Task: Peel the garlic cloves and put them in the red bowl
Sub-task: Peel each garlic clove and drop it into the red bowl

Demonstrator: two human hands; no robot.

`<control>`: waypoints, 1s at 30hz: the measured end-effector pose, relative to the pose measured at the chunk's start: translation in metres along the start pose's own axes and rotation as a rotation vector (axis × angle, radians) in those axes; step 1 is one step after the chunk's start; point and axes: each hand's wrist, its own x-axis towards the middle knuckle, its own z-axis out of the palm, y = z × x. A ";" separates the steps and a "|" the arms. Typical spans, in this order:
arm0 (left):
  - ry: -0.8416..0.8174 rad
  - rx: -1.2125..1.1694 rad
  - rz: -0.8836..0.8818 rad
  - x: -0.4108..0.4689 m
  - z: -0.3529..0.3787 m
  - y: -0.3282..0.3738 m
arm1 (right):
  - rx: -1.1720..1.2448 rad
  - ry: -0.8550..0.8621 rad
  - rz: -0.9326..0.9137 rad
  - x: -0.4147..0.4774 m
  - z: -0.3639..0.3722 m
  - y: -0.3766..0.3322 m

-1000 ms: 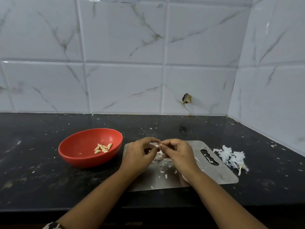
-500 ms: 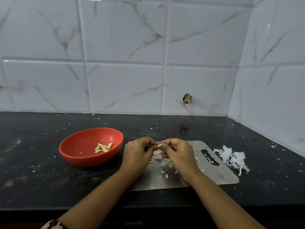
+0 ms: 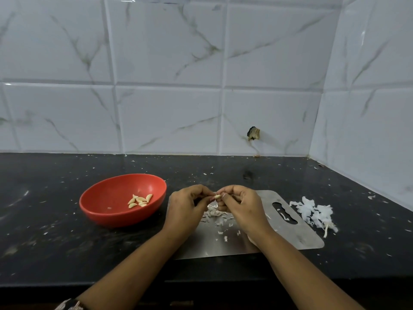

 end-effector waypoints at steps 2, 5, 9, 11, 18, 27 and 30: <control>0.005 -0.020 0.017 0.000 0.000 0.000 | -0.002 0.012 0.006 0.000 0.001 0.001; 0.013 -0.049 0.032 0.000 -0.001 0.003 | -0.007 0.018 0.029 0.002 0.001 0.001; 0.059 -0.095 -0.009 0.000 -0.002 0.003 | -0.015 0.001 0.049 0.001 -0.001 0.002; 0.069 -0.089 -0.026 0.001 -0.002 0.000 | -0.001 -0.056 0.059 0.000 -0.001 0.001; 0.051 -0.013 -0.019 0.001 0.000 0.000 | 0.082 -0.072 0.051 -0.001 0.001 -0.001; 0.005 0.396 0.160 -0.003 0.002 -0.001 | 0.061 -0.051 0.025 0.000 0.001 0.003; -0.052 0.457 0.153 -0.004 0.002 -0.001 | 0.060 -0.089 0.022 0.000 0.000 0.002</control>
